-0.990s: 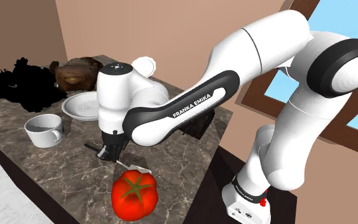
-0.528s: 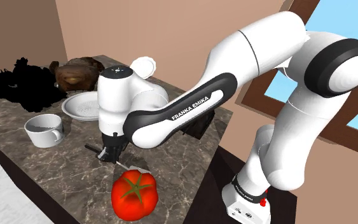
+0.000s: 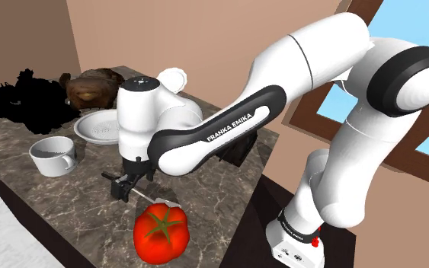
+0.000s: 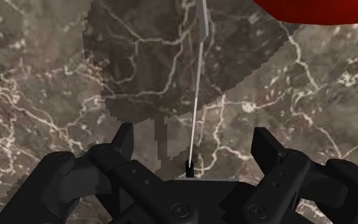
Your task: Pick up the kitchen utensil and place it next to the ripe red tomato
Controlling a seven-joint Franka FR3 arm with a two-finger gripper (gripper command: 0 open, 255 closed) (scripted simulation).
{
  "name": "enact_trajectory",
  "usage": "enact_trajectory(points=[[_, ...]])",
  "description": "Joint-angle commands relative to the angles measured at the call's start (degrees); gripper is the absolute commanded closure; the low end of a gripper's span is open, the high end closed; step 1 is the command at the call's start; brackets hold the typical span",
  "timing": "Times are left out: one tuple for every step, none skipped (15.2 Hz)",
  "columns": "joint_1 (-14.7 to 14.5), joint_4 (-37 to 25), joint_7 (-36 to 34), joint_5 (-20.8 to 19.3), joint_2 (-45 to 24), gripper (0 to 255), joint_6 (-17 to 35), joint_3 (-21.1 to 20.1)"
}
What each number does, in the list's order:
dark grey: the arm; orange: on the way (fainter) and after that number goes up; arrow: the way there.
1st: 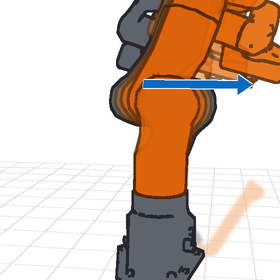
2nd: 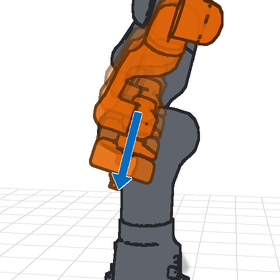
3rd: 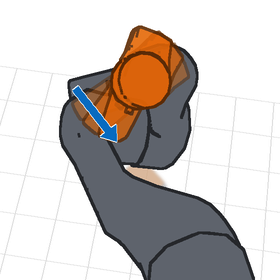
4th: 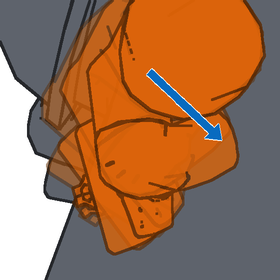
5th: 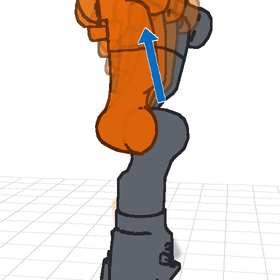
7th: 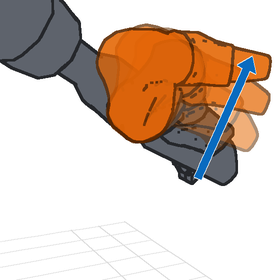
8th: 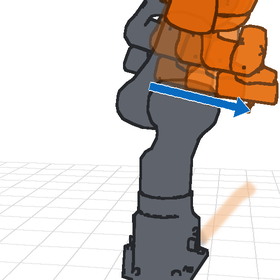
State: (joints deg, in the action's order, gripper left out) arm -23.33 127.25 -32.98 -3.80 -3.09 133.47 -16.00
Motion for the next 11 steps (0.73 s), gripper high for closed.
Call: enact_trajectory(points=[[0.0,-1.0,0.5,0.8,1.8,0,-2.7,-0.1],[0.0,-1.7,0.8,1.3,2.9,0,-4.5,-0.1],[0.0,-2.4,1.1,1.6,3.8,0,-6.0,-0.1],[0.0,-2.4,1.1,1.6,3.8,0,-6.0,-0.1],[0.0,-2.4,1.1,1.6,3.8,0,-6.0,-0.1],[0.0,-2.4,1.1,1.6,3.8,0,-6.0,-0.1],[0.0,-2.4,1.1,1.6,3.8,0,-6.0,-0.1],[0.0,-2.4,1.1,1.6,3.8,0,-6.0,-0.1],[0.0,-2.4,1.1,1.6,3.8,0,-6.0,-0.1],[0.0,-2.4,1.1,1.6,3.8,0,-6.0,-0.1],[0.0,-2.4,1.1,1.6,3.8,0,-6.0,-0.1]])
